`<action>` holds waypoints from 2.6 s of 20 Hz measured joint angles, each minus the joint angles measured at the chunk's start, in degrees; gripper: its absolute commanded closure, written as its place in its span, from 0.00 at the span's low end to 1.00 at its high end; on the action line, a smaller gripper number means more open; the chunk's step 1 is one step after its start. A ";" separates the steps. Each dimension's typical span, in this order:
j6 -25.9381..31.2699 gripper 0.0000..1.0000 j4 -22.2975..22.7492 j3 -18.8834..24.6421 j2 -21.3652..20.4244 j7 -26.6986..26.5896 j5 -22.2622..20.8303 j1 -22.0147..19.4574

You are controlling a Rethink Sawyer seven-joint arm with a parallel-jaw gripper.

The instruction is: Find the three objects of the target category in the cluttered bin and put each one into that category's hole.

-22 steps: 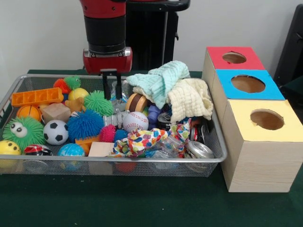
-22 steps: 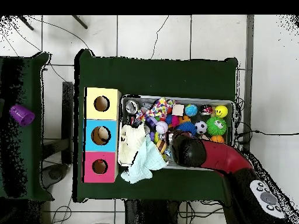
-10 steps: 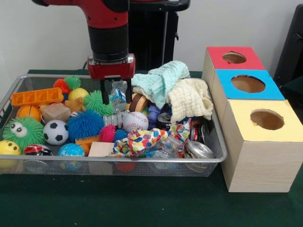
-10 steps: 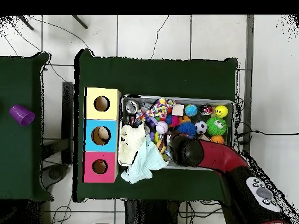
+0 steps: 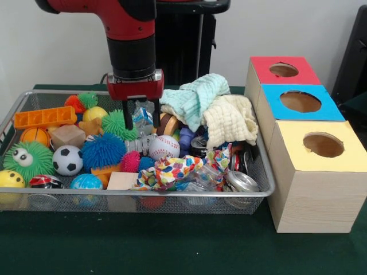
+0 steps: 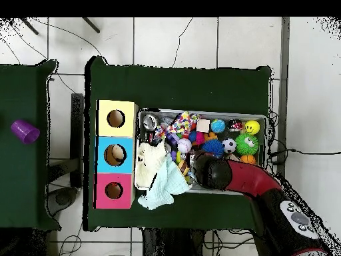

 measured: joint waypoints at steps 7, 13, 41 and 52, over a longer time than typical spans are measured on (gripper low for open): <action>0.00 0.00 -2.33 0.00 1.73 0.00 0.00 -0.01; 0.02 0.00 -4.72 0.00 3.32 0.00 0.00 -0.02; 0.01 0.00 -8.40 -0.01 5.25 0.00 -1.96 0.05; 0.01 0.00 -11.44 0.00 8.44 0.00 -3.55 0.09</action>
